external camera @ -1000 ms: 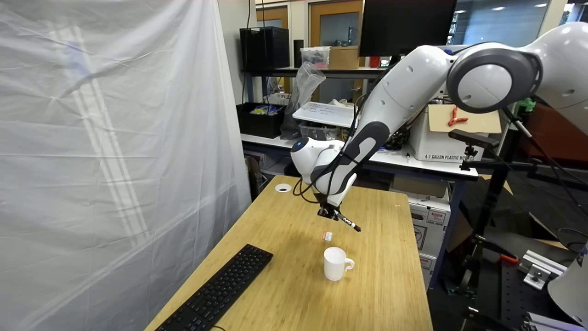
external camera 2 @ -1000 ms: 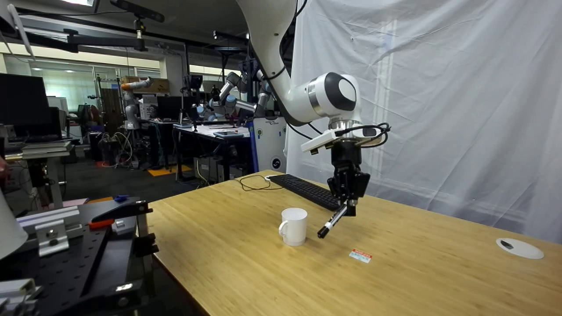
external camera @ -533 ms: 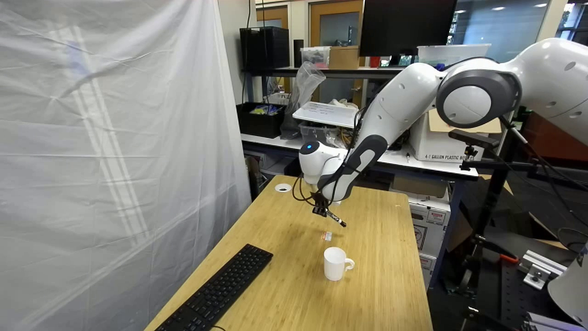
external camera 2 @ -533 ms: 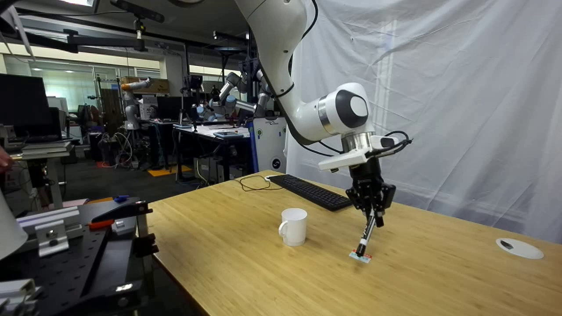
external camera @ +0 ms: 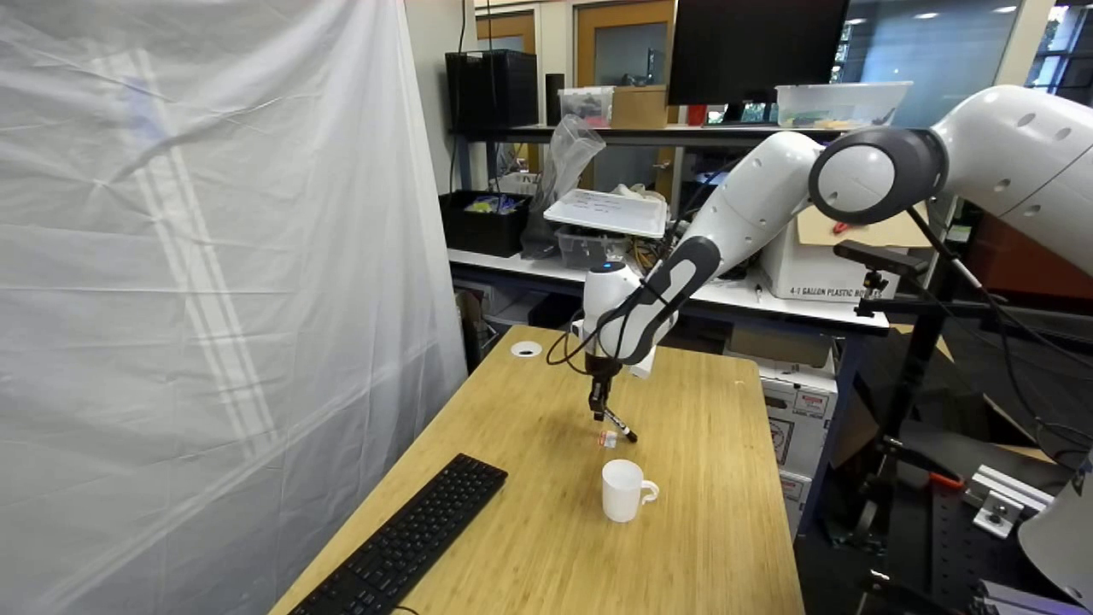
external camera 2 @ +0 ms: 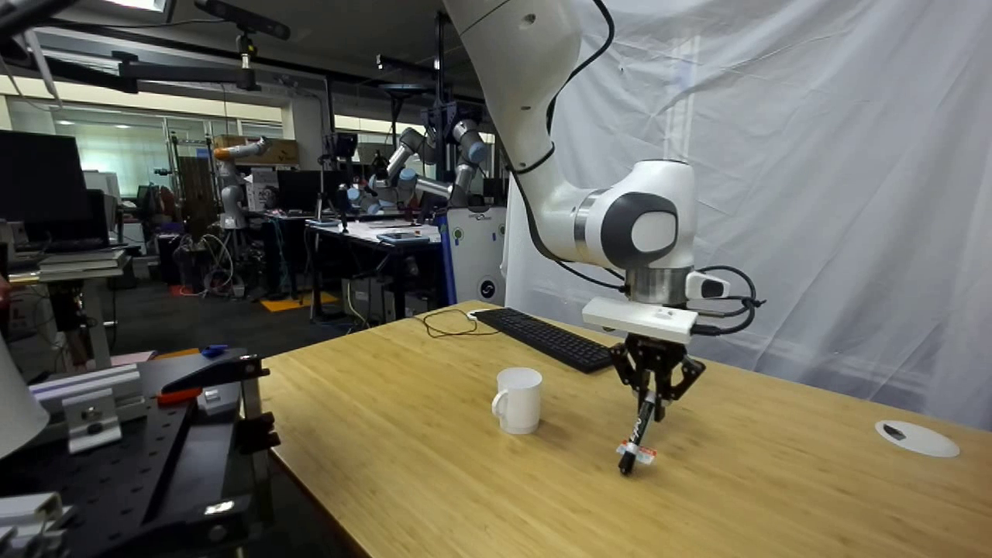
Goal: Take the black marker out of the white mug
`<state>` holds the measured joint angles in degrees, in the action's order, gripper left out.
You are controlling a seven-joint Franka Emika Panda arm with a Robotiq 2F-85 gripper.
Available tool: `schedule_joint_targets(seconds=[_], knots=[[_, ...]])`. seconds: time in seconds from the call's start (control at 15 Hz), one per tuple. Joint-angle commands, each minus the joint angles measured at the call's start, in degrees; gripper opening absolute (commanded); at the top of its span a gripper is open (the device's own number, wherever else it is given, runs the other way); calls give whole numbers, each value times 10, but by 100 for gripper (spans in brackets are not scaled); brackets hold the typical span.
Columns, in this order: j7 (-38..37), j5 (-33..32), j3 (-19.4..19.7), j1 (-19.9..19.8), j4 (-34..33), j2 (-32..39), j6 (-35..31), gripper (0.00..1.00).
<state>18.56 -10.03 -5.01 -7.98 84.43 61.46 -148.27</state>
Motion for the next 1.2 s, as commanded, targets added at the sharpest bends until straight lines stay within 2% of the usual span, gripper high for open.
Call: schedule_joint_targets(seconds=[0.0,0.13,0.2,0.27,0.33,0.73,0.87,1.0,1.07,1.13], knots=[[67,42,-41,-32,-38,15,88,5],[66,51,-33,-24,-58,24,129,5],[61,51,-27,-18,-65,27,144,46],[56,50,-22,-12,-74,30,160,47],[52,48,-18,-8,-83,35,171,52],[19,42,4,18,-117,54,206,95],[-11,43,14,30,-119,52,215,100],[-56,39,32,49,-112,41,230,100],[-22,44,15,33,-111,52,204,100],[-36,43,21,40,-113,52,209,100]])
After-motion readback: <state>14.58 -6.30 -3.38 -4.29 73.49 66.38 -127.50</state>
